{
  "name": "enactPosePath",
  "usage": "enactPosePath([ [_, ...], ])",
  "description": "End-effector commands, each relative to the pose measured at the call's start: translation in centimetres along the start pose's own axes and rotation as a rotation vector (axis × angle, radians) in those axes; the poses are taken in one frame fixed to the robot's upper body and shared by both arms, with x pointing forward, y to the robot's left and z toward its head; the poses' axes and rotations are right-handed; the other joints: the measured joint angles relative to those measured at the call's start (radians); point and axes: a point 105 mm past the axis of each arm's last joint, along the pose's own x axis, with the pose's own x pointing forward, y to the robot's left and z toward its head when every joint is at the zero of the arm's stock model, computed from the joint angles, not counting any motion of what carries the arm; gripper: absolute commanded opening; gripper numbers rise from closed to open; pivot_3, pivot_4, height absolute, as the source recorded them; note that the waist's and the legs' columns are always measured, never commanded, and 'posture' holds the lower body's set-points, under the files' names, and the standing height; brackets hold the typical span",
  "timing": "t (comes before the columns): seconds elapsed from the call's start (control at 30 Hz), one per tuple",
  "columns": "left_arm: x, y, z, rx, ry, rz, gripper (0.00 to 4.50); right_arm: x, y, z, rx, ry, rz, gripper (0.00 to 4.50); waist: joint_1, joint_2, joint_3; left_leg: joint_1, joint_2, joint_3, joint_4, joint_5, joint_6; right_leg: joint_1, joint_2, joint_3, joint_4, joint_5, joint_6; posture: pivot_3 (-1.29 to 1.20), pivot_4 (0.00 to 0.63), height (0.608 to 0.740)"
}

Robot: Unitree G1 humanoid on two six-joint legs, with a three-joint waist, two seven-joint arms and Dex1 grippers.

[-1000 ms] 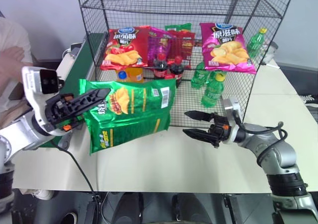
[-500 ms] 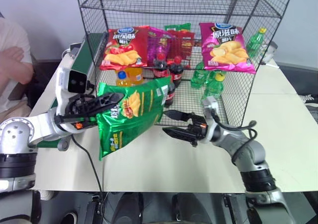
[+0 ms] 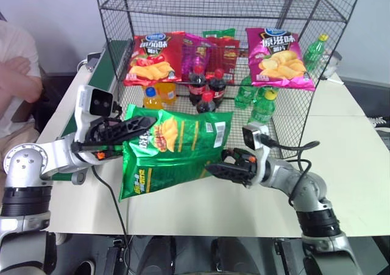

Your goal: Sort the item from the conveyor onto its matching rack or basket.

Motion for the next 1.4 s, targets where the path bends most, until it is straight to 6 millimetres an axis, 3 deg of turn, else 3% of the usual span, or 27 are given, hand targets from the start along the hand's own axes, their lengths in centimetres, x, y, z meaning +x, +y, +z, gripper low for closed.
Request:
enactPosePath([
  [0.03,-0.1,-0.1,1.4,0.075,-0.059,0.013,0.03,0.6,1.5,0.5,-0.025,0.018,0.069,4.50,0.000,0.000,0.000,0.000,0.000,0.000,0.000,0.000,0.000,0.000,0.000,0.000,0.000,0.000,0.000,0.00,0.150,0.739],
  [0.2,-0.1,0.7,1.7,0.117,-0.090,0.048,0.03,0.6,0.3,-0.1,-0.046,0.045,0.004,4.50,0.001,0.000,0.000,0.000,0.000,0.000,0.000,0.000,0.000,0.000,0.000,0.000,-0.001,0.000,0.000,0.00,0.150,0.739],
  [0.43,-0.3,0.8,1.4,0.131,-0.075,0.060,0.03,0.8,0.1,-0.4,-0.026,0.062,0.008,4.50,0.001,0.000,0.000,-0.001,0.000,0.000,0.000,0.000,0.000,0.000,0.000,0.000,-0.001,0.000,0.000,0.00,0.150,0.739],
  [0.53,-0.4,1.0,1.3,0.135,-0.066,0.071,0.00,0.7,-0.1,-0.6,-0.029,0.077,0.004,3.65,0.001,0.000,0.000,-0.001,0.000,0.000,0.000,0.000,0.000,0.000,0.000,0.000,-0.001,0.000,0.000,0.00,0.150,0.739],
  [0.77,-0.7,1.5,1.4,0.173,-0.075,0.095,0.00,0.6,-0.3,-0.7,-0.024,0.085,-0.004,0.15,0.001,0.000,0.000,-0.001,0.000,0.000,0.000,0.000,0.000,0.000,0.000,0.000,-0.001,0.000,0.000,0.00,0.150,0.739],
  [1.0,-1.0,2.1,1.4,0.199,-0.074,0.133,0.00,0.3,-0.5,-0.9,-0.039,0.097,-0.024,0.06,0.002,0.000,0.000,-0.001,0.000,0.000,0.000,0.000,0.000,0.000,0.000,0.000,-0.001,0.000,0.000,0.00,0.150,0.739],
  [1.1,-1.4,1.9,1.5,0.187,-0.083,0.130,0.77,0.0,-0.8,-0.8,-0.066,0.098,-0.048,0.00,0.001,0.000,0.000,-0.001,0.000,0.000,0.000,0.000,0.000,0.000,0.000,0.000,-0.001,0.000,0.000,0.00,0.150,0.739],
  [1.33,-2.8,1.6,1.5,0.225,-0.111,0.193,4.19,-0.8,-0.8,-0.4,-0.144,0.101,-0.102,0.00,0.001,0.000,0.000,-0.001,0.000,0.000,-0.001,0.000,0.000,0.000,0.000,0.000,-0.002,0.000,0.000,0.00,0.150,0.739],
  [1.4,-3.6,1.4,1.0,0.262,-0.109,0.236,4.19,-1.1,-0.6,-0.7,-0.200,0.142,-0.127,0.00,0.001,0.000,0.000,-0.001,0.000,0.000,-0.001,0.000,0.000,-0.001,0.000,0.000,-0.002,0.000,0.000,0.00,0.150,0.739],
])
